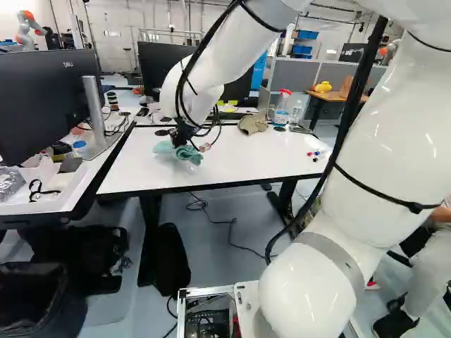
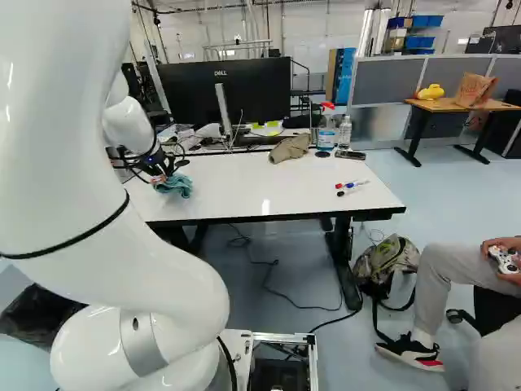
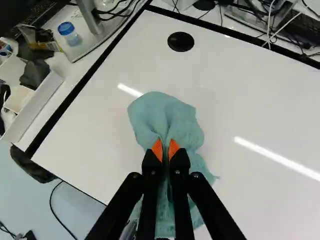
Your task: Clean the table with the green towel
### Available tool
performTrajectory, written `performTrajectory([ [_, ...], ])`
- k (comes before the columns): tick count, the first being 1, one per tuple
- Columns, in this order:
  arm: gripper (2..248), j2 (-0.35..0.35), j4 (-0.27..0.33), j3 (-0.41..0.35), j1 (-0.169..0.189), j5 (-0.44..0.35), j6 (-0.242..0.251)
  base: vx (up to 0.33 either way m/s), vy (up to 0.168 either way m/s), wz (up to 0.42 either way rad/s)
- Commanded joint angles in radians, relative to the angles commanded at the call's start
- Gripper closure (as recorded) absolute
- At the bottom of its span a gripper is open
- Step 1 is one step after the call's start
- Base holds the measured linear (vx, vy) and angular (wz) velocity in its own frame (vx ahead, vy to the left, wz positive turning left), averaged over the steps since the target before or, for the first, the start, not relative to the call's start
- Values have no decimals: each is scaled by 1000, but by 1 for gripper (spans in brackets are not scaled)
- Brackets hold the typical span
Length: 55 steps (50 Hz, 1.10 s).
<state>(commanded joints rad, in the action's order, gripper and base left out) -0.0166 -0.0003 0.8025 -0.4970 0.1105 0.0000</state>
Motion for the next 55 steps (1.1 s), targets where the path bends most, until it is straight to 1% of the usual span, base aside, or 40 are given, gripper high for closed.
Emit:
performTrajectory([
  [15,215,-1,0,1,55,0,0,0,0,0],
  [55,215,-1,0,0,55,0,0,0,0,0],
])
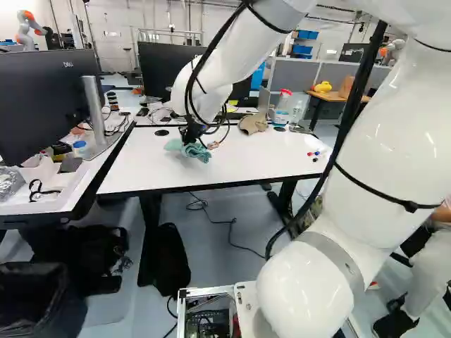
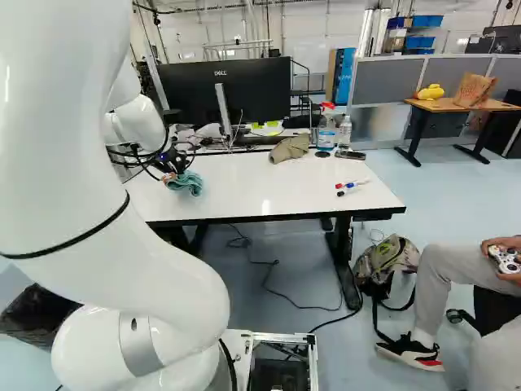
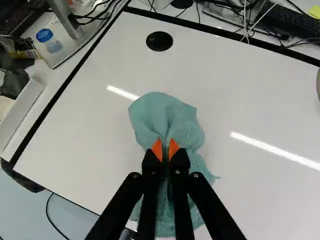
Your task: Clean the table with the green towel
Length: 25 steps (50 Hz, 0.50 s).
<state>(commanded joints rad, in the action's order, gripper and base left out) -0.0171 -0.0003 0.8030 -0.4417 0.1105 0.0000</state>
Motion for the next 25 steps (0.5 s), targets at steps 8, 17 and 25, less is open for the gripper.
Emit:
performTrajectory([
  [8,215,14,0,-2,1,0,0,0,0,0],
  [17,215,51,0,-18,18,0,0,0,0,0],
  [25,215,101,0,-46,40,0,0,0,0,0],
])
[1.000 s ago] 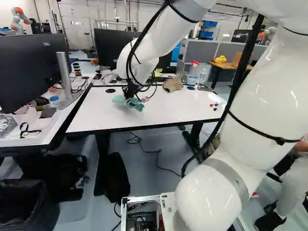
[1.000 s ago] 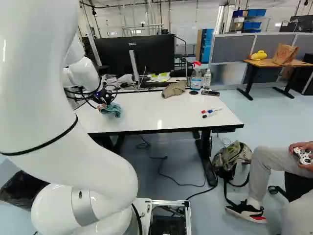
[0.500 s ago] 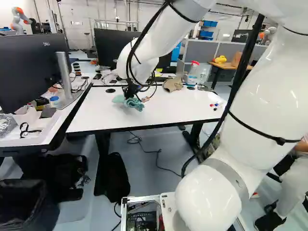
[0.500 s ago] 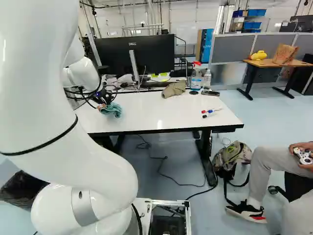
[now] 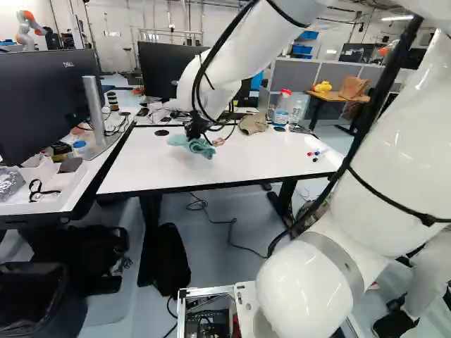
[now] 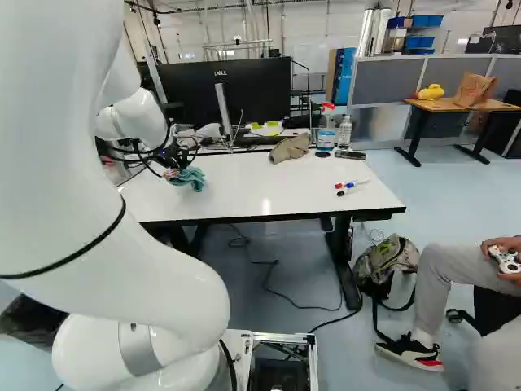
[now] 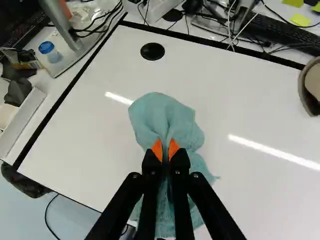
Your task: Clean the table with the green towel
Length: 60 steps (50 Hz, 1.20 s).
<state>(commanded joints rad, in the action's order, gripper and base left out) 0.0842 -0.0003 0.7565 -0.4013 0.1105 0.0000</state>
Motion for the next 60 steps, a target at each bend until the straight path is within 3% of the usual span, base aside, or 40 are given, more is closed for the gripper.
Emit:
performTrajectory([
  [15,215,55,0,-52,44,0,0,0,0,0],
  [60,215,129,0,-119,209,0,0,0,0,0],
])
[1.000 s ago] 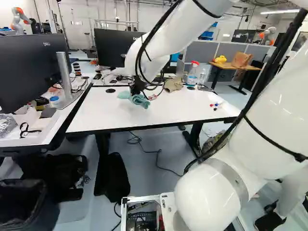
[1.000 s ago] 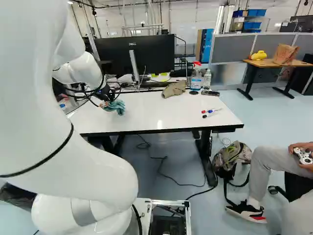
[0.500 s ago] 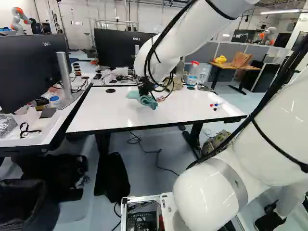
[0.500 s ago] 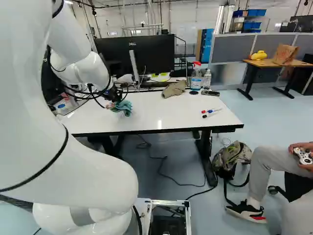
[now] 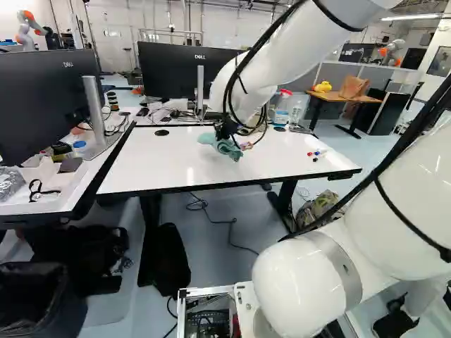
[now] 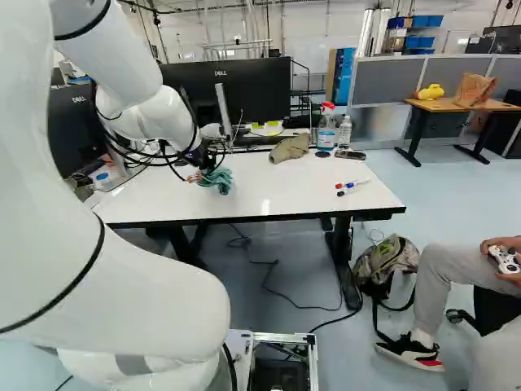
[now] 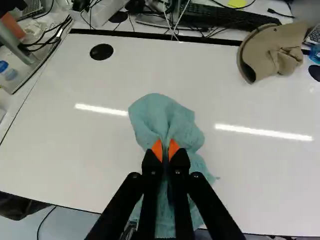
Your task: Clean the table with the green towel
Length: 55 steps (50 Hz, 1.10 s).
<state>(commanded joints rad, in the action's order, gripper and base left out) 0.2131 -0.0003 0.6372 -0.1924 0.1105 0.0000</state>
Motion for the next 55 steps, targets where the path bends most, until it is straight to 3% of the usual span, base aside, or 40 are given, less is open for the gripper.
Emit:
performTrajectory([
  [25,215,22,0,-20,96,0,0,0,0,0],
  [33,215,23,0,-20,99,0,0,0,0,0],
  [34,193,23,0,-20,99,0,0,0,0,0],
  [39,193,23,0,-20,99,0,0,0,0,0],
  [40,159,23,0,-20,99,0,0,0,0,0],
  [44,159,23,0,-20,99,0,0,0,0,0],
  [45,123,23,0,-20,99,0,0,0,0,0],
  [49,123,23,0,-20,99,0,0,0,0,0],
  [50,88,23,0,-20,99,0,0,0,0,0],
  [55,88,23,0,-20,99,0,0,0,0,0],
])
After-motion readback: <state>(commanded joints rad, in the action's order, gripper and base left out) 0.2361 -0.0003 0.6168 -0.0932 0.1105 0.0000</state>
